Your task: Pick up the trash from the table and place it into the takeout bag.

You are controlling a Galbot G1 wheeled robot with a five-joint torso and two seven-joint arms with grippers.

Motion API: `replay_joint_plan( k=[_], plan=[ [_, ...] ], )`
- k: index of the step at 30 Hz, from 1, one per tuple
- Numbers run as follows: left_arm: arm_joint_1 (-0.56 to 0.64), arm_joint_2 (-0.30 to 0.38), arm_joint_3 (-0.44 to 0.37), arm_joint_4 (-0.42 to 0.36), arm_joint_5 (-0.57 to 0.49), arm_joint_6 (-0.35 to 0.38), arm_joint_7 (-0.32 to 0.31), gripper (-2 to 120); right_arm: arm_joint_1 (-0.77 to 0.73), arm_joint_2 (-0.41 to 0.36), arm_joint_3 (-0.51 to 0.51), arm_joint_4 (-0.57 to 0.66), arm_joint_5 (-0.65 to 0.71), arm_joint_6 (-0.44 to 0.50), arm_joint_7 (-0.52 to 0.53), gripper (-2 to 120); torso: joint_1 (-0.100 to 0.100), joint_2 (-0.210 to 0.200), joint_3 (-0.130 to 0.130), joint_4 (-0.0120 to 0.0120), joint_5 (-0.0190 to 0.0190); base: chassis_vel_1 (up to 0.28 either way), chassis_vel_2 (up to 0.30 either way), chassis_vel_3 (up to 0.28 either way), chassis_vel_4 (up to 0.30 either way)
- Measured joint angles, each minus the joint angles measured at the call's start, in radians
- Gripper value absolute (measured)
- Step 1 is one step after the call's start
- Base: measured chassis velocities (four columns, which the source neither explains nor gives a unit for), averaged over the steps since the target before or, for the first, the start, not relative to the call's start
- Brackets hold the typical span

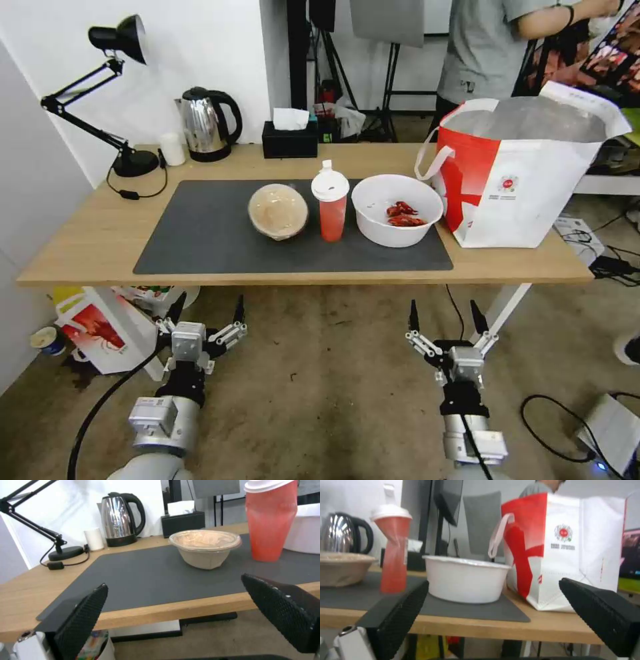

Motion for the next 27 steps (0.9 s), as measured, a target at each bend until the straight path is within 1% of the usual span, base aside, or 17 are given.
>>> replay_joint_plan(
  k=[1, 2, 3, 5, 6, 9, 10, 18, 19, 20, 22, 25, 27],
  plan=[
    [0.0, 0.0, 0.0, 0.0, 0.0, 0.0, 0.0, 100, 0.0, 0.0, 0.0, 0.0, 0.0, 0.0, 0.0, 100, 0.0, 0.0, 0.0, 0.0, 0.0, 0.0, 0.0, 0.0, 0.0],
    [0.0, 0.0, 0.0, 0.0, 0.0, 0.0, 0.0, 100, 0.003, -0.004, -0.008, -0.013, -0.01, 0.021, 0.017, 100, 0.0, 0.0, 0.0, 0.0, 0.0, 0.0, 0.0, 0.0, 0.0],
    [0.0, 0.0, 0.0, 0.0, 0.0, 0.0, 0.0, 100, 0.011, -0.015, -0.026, -0.044, -0.032, 0.07, 0.057, 100, 0.0, 0.0, 0.0, 0.0, 0.0, 0.0, 0.0, 0.0, 0.0],
    [0.0, 0.0, 0.0, 0.0, 0.0, 0.0, 0.0, 100, 0.019, -0.027, -0.049, -0.082, -0.059, 0.131, 0.107, 100, 0.0, 0.0, 0.0, 0.0, 0.0, 0.0, 0.0, 0.0, 0.0],
    [0.0, 0.0, 0.0, 0.0, 0.0, 0.0, 0.0, 100, 0.019, -0.027, -0.049, -0.082, -0.059, 0.131, 0.107, 100, 0.0, 0.0, 0.0, 0.0, 0.0, 0.0, 0.0, 0.0, 0.0],
    [0.0, 0.0, 0.0, 0.0, 0.0, 0.0, 0.0, 100, 0.029, -0.042, -0.075, -0.124, -0.091, 0.198, 0.161, 100, 0.0, 0.0, 0.0, 0.0, 0.0001, 0.0, 0.0, 0.0, 0.0],
    [0.0, 0.0, 0.0, 0.0, 0.0, 0.0, 0.0, 100, 0.029, -0.042, -0.077, -0.126, -0.093, 0.203, 0.165, 100, 0.0, 0.0, 0.0, 0.0, 0.0, 0.0, 0.0, 0.0, 0.0],
    [0.0, 0.0, 0.0, 0.0, 0.0, 0.0, 0.0, 100, 0.028, -0.045, -0.08, -0.125, -0.094, 0.206, 0.166, 100, 0.0, 0.0, 0.0, 0.0, 0.0, 0.0, 0.0, 0.0, 0.0],
    [0.0, 0.0, 0.0, 0.0, 0.0, 0.0, 0.0, 100, 0.025, -0.049, -0.082, -0.112, -0.092, 0.203, 0.16, 100, 0.0, 0.0, 0.0, 0.0, 0.0005, 0.0, 0.0, 0.0, 0.0],
    [0.0, 0.0, 0.0, 0.0, 0.0, 0.0, 0.0, 100, 0.016, -0.058, -0.084, -0.077, -0.085, 0.189, 0.141, 100, 0.0, 0.0, 0.0, -0.0001, 0.0001, 0.0, 0.0, 0.0, 0.0],
    [0.0, 0.0, 0.0, 0.0, 0.0, 0.0, 0.0, 100, 0.013, -0.061, -0.085, -0.063, -0.081, 0.182, 0.132, 100, 0.0, 0.0, 0.0, 0.0, -0.0001, 0.0, 0.0, 0.0, 0.0],
    [0.0, 0.0, 0.0, 0.0, 0.0, 0.0, 0.0, 100, -0.027, -0.096, -0.095, 0.089, -0.04, 0.112, 0.04, 100, 0.0, 0.0, 0.0, 0.0001, -0.0002, 0.0, 0.0, 0.0, 0.0],
    [0.0, 0.0, 0.0, 0.0, 0.0, 0.0, 0.0, 100, -0.03, -0.099, -0.096, 0.101, -0.037, 0.107, 0.033, 100, 0.0, 0.0, 0.0, 0.0, -0.0004, 0.0, 0.0, 0.0, 0.0]
  ],
)
